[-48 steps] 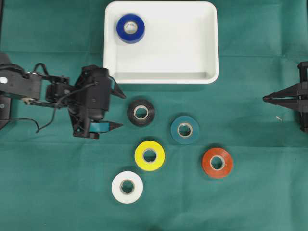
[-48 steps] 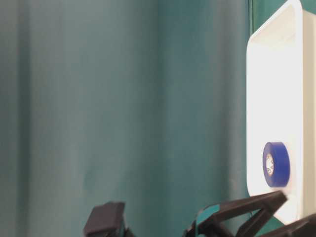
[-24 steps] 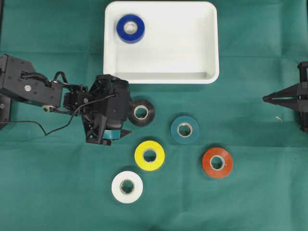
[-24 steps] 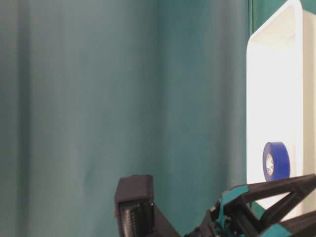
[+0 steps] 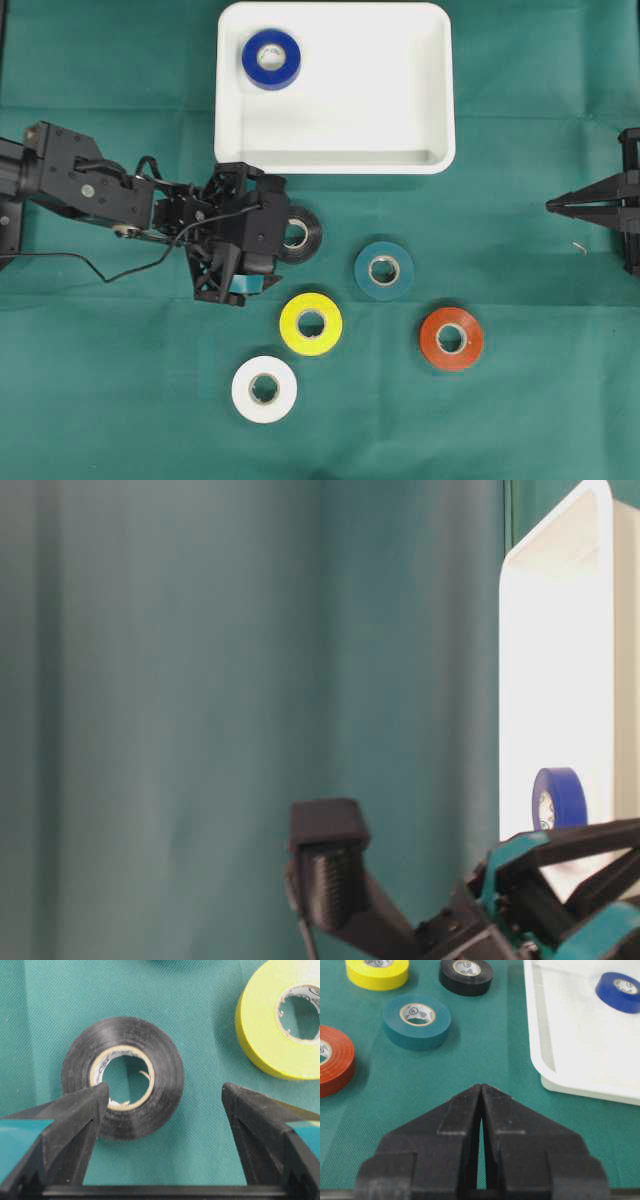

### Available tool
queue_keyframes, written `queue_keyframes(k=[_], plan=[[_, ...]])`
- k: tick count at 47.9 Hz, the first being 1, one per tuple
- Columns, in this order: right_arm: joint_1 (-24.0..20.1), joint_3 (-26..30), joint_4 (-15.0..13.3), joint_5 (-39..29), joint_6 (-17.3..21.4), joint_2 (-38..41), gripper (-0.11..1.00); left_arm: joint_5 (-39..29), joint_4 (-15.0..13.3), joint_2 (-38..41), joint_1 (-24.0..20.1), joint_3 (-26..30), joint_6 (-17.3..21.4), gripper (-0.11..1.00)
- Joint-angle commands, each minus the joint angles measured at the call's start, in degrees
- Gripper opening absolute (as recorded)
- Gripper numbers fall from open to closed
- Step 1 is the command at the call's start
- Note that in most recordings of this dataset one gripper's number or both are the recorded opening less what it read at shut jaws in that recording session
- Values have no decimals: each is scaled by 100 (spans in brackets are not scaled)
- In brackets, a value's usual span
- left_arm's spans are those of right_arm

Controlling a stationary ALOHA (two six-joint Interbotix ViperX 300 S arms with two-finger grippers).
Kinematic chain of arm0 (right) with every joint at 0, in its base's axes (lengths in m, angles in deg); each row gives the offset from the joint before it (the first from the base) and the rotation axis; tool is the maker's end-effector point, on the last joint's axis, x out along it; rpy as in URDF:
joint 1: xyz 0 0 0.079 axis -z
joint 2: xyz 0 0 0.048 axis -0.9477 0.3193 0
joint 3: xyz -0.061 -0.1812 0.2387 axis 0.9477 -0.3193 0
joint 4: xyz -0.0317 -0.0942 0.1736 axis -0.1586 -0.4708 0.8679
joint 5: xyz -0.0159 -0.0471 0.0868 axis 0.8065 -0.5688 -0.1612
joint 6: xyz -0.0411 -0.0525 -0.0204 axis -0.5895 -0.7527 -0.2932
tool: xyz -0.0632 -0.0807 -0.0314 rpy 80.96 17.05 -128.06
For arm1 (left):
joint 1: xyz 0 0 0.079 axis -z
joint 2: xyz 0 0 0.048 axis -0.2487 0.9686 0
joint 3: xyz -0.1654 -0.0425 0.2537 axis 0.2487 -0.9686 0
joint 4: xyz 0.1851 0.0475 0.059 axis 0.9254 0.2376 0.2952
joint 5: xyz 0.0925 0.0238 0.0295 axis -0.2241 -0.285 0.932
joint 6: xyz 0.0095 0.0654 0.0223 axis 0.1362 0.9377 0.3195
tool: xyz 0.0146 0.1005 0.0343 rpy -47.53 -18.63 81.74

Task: Put the tape into the white case with the left arm.
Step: 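Lower the left gripper and close it on the black tape's rim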

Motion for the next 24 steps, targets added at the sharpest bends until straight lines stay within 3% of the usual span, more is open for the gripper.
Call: queue_keyframes(k=[1, 24], plan=[[9, 62, -9, 44, 0, 35, -9, 26, -9, 35, 18, 167, 9, 91], [9, 62, -9, 35, 0, 35, -9, 53, -9, 422, 18, 308, 26, 91]])
